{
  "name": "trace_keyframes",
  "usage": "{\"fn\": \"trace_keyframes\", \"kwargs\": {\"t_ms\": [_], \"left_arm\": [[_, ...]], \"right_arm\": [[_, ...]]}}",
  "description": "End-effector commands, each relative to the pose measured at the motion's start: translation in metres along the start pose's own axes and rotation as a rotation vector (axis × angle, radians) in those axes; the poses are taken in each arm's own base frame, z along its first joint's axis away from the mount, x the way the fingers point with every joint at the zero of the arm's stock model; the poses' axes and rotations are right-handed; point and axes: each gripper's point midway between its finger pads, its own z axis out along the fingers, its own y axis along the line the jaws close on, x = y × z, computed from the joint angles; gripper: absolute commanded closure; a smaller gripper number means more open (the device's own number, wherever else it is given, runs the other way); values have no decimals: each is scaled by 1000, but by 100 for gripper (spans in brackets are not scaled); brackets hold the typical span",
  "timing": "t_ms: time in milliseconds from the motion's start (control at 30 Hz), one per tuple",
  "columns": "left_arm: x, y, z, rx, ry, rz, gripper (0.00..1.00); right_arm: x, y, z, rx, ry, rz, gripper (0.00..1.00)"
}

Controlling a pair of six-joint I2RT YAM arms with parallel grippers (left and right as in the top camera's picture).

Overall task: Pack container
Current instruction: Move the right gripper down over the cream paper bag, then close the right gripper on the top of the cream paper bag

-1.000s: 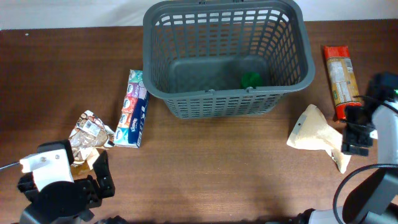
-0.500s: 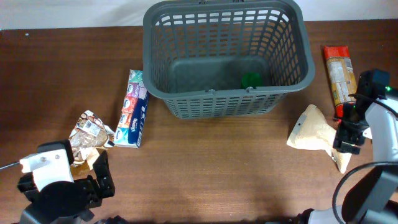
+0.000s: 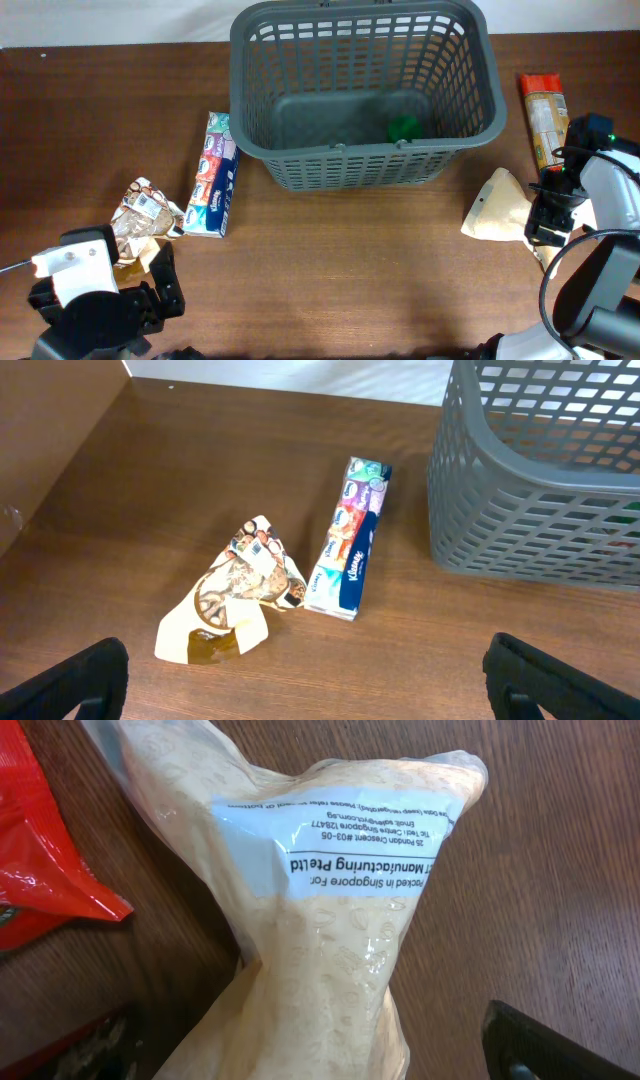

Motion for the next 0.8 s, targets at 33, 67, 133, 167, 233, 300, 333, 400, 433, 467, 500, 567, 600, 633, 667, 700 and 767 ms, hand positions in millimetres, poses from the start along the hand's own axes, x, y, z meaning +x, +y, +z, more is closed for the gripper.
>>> {"fn": "trace_keyframes", "kwargs": {"t_ms": [33,67,133,167,233,300,333,400,433,467,500,567,600,633,667,700,767], "left_arm": [[-1,0,-1,6,-2,-3,0],[-1,0,-1,6,-2,-3,0],[-1,0,-1,6,-2,-3,0],[-1,0,-1,6,-2,-3,1],[-1,0,-1,6,-2,-3,0],[-1,0,-1,6,-2,-3,1],[-1,0,-1,6,-2,-3,0],[-1,0,-1,6,-2,-3,0],[-1,0,-1,6,-2,-3,0],[-1,0,-1,6,-2,-3,0],[-1,0,-1,6,-2,-3,0],[-1,0,-1,6,-2,-3,0],[-1,0,-1,6,-2,-3,0],[-1,0,-1,6,-2,-3,0],[-1,0,-1,6,-2,-3,0],[-1,0,-1,6,-2,-3,0],[-1,0,-1,6,-2,-3,0]], "right_arm": [[1,-12,16,62,-10,2,1],[0,-14,18,69,-16,2,1],[-1,-17,26,72,-26,0,1],[-1,-18,28,72,-26,0,1],[-1,-18,34,66,-28,-8,1],[-1,-19,36,63,-29,-9,1],[-1,-19,37,63,-33,-10,1],[-4,-18,37,57,-48,-10,1],[-4,-17,37,55,-51,-9,1],[-5,-16,37,50,-55,-9,1],[-6,-15,37,45,-60,-8,1],[-7,-13,37,36,-66,-7,1],[-7,-12,37,32,-68,-7,1],[-7,-11,37,31,-68,-7,1],[-7,-11,37,27,-67,-6,1],[-7,-10,37,24,-67,-6,1],[-7,-9,37,20,-67,-5,1]]}}
